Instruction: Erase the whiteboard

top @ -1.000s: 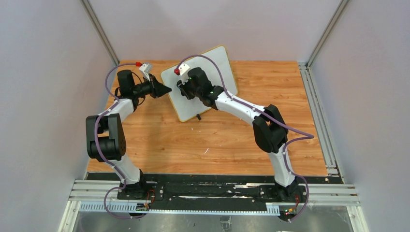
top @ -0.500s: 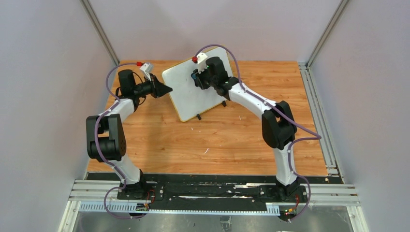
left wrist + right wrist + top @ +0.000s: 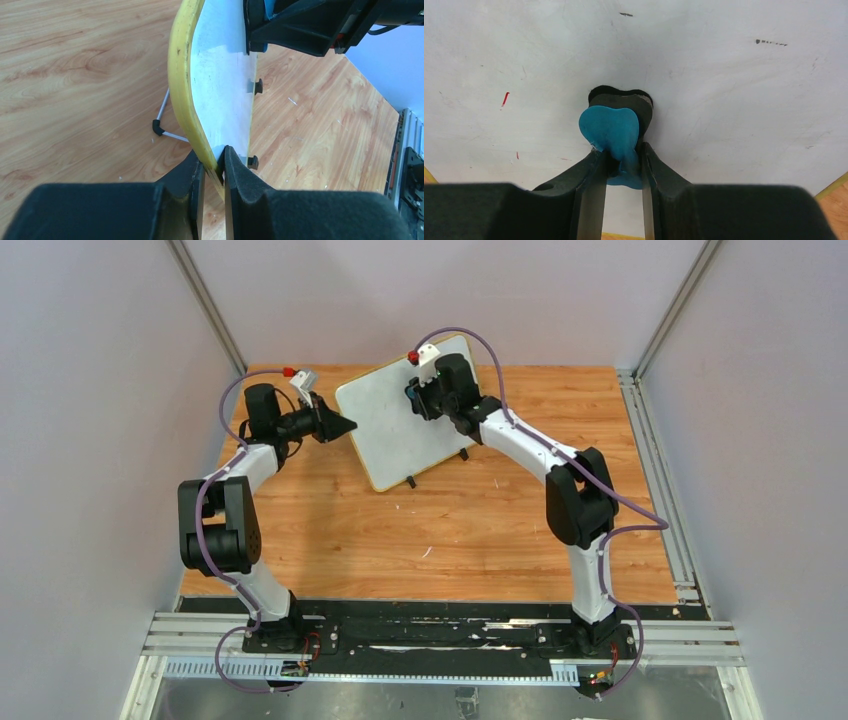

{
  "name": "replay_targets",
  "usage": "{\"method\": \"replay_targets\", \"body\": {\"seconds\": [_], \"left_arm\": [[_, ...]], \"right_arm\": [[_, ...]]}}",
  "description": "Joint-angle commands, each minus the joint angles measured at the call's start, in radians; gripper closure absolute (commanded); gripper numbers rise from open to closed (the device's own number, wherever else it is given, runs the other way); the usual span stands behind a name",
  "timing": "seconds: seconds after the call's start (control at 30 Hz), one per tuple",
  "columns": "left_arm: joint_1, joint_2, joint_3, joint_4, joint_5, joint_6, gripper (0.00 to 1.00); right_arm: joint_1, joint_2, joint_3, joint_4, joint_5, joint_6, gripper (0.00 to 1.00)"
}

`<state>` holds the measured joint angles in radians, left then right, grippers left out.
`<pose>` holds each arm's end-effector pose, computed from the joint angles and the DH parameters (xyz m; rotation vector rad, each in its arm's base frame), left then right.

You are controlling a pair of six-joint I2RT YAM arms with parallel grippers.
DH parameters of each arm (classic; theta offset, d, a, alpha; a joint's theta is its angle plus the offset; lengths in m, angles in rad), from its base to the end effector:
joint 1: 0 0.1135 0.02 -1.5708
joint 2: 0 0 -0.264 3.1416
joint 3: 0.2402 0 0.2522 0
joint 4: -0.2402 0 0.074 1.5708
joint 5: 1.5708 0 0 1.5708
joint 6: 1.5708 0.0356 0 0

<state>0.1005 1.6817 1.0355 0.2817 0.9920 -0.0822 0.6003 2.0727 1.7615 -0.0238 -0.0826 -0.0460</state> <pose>0.3694 0.0073 0.2430 0.4898 1.8020 -0.9358 0.4125 0.2860 0.2911 -0.6665 1.8119 0.4520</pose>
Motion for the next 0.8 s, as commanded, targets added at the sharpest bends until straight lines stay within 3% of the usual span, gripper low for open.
{"method": "replay_targets", "body": {"seconds": [0.0,0.47,0.77], "left_arm": [[-0.005,-0.001,-0.013,-0.065,-0.04,0.106,1.0],[-0.008,-0.004,-0.015,-0.065,-0.039,0.108,1.0],[-0.007,-0.006,-0.017,-0.065,-0.036,0.106,1.0]], "right_arm": [[0.038,0.009,0.04,-0.014,0.023,0.01,1.0],[0.145,0.055,0.154,-0.038,0.017,0.026,0.99],[0.134,0.084,0.168,-0.051,0.067,-0.014,0.99]]}}
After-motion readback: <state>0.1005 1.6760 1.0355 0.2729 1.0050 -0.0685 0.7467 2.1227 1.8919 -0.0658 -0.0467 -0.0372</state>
